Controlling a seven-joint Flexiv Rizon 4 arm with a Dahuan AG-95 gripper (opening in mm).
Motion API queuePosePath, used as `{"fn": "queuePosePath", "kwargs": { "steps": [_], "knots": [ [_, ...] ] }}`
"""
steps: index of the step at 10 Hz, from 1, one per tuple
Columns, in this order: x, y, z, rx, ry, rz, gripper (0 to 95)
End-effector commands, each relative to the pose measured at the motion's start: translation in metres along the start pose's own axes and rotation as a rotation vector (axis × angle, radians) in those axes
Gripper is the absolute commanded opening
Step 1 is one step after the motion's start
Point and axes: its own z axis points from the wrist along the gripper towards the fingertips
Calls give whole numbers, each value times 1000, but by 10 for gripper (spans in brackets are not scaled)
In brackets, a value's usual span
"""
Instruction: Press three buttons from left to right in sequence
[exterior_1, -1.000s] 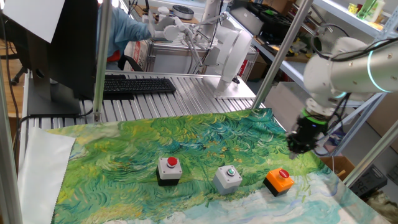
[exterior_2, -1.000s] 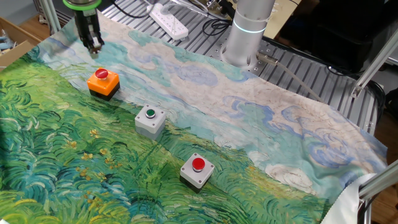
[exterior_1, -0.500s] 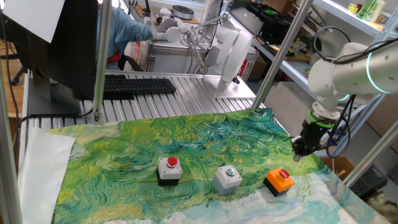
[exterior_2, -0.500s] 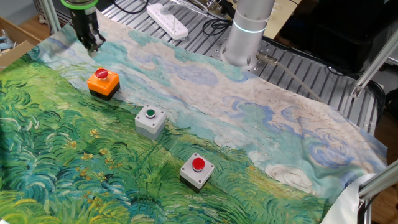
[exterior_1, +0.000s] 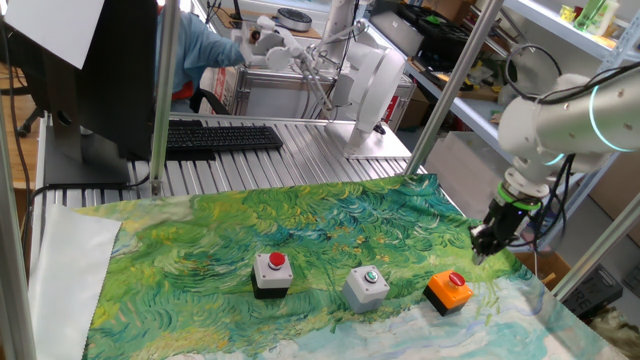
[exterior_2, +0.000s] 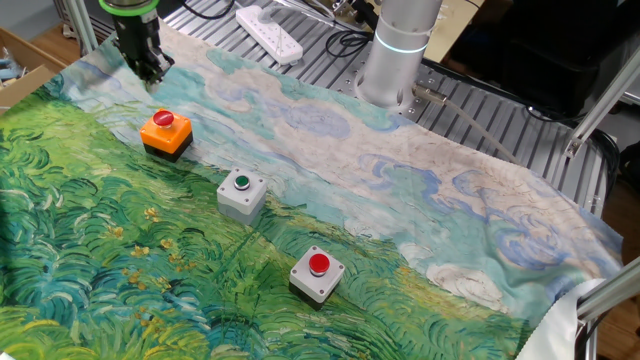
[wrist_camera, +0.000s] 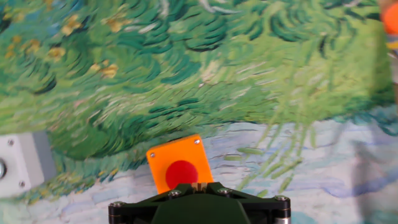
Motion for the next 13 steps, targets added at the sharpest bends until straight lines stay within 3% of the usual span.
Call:
{"fn": "queuePosePath", "kwargs": {
  "steps": [1, 6, 13],
  "knots": [
    [2, 2, 4, 10, -11, 29, 0],
    [-1, 10, 18, -12, -26, 54, 0],
    [-6, 18, 34, -2, -42, 67, 0]
  ]
}}
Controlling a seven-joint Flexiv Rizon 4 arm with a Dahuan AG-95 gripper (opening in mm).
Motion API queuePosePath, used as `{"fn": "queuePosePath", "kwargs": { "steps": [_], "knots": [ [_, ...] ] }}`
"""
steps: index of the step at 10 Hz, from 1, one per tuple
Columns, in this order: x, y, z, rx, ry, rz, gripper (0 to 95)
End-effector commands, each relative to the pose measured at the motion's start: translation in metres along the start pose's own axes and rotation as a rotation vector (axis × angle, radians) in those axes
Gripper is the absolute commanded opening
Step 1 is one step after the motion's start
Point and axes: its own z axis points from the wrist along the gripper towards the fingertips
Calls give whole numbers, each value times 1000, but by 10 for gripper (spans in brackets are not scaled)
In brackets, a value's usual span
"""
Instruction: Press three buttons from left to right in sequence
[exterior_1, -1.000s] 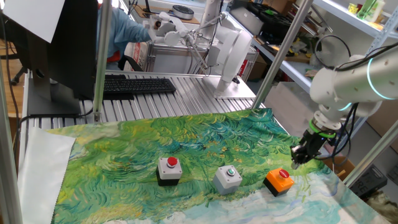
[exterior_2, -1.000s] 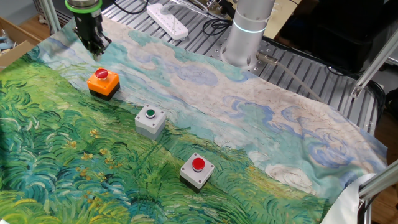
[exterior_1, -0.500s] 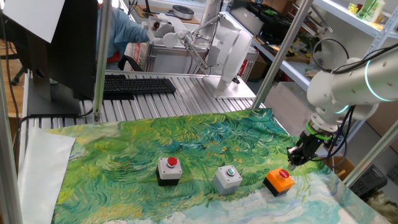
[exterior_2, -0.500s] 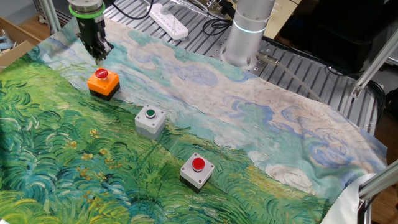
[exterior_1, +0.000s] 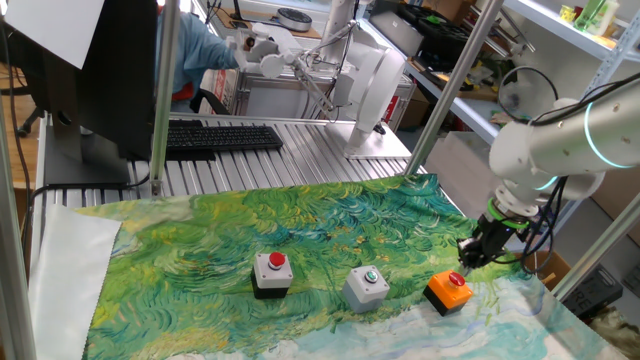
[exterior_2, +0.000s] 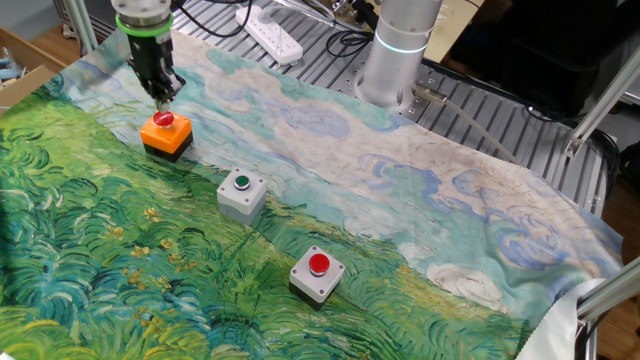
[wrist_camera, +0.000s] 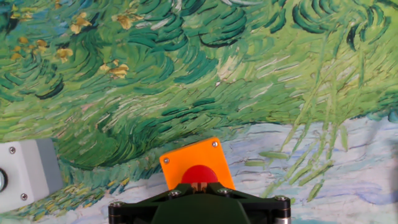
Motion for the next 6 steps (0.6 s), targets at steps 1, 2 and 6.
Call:
{"fn": "queuePosePath", "kwargs": {
  "steps": [1, 2, 6],
  "knots": [
    [0, 1, -1, -1, 0, -1, 0],
    [0, 1, 1, 1, 0, 1, 0],
    [-1, 4, 11, -1, 0, 5, 0]
  ]
}}
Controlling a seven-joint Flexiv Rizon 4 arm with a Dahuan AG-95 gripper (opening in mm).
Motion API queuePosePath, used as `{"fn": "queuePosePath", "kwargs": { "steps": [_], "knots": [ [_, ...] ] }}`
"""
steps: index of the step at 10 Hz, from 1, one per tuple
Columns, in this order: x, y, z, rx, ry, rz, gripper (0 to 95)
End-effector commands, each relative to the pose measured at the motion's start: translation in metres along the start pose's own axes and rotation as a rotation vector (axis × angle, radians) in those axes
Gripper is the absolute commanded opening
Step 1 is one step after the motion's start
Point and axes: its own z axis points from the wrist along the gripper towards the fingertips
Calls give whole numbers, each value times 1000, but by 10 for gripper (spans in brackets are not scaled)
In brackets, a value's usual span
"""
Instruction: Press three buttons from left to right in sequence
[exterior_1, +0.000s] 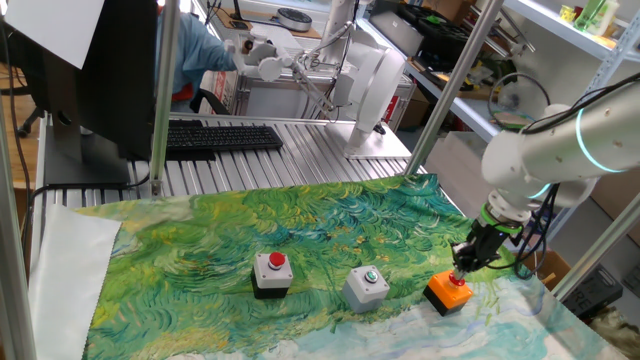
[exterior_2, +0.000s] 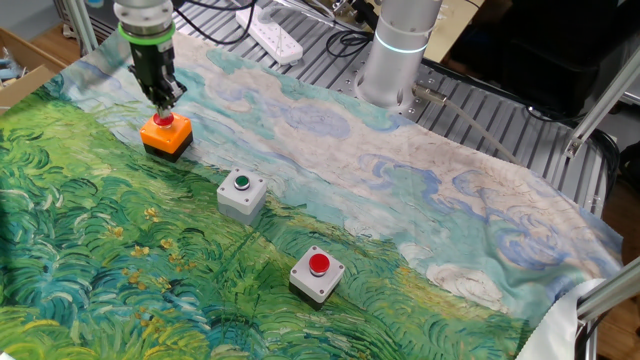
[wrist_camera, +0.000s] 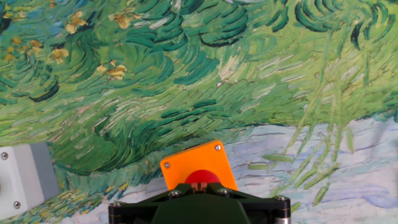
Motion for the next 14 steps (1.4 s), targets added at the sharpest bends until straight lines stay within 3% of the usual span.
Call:
{"fn": "queuePosePath", "kwargs": {
  "steps": [1, 4, 8, 14],
  "knots": [
    [0, 1, 3, -3, 3, 0, 0],
    [0, 1, 4, -10, 5, 1, 0],
    [1, 3, 21, -12, -3, 7, 0],
    [2, 2, 20, -12, -5, 11, 0]
  ]
}}
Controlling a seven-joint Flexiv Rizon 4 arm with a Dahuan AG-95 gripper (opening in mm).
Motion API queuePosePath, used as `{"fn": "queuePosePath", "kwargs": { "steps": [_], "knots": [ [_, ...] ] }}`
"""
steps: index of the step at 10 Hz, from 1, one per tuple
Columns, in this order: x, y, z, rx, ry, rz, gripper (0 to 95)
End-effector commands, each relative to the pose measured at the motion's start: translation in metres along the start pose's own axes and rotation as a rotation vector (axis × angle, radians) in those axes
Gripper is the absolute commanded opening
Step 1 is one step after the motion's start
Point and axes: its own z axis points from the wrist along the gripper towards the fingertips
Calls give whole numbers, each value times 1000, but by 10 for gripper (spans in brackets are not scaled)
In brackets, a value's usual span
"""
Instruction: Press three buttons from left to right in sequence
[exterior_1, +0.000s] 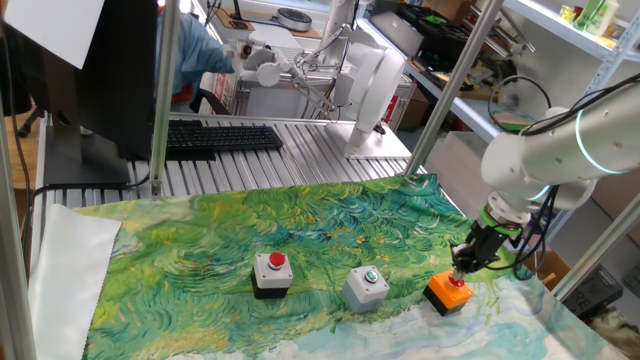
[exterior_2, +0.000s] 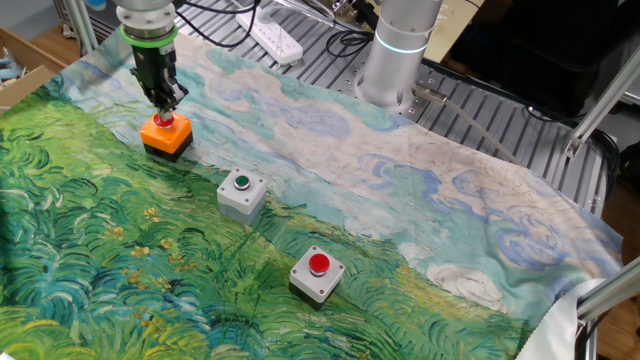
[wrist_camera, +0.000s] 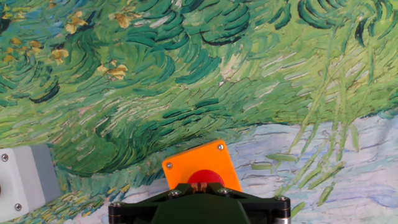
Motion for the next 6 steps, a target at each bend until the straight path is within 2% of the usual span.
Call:
{"fn": "queuePosePath", "kwargs": {
  "steps": [1, 4, 6],
  "knots": [
    [0, -1, 16, 2, 3, -1, 0],
    [1, -4, -4, 2, 14, -18, 0],
    [2, -6, -10, -2, 16, -23, 0]
  ]
}}
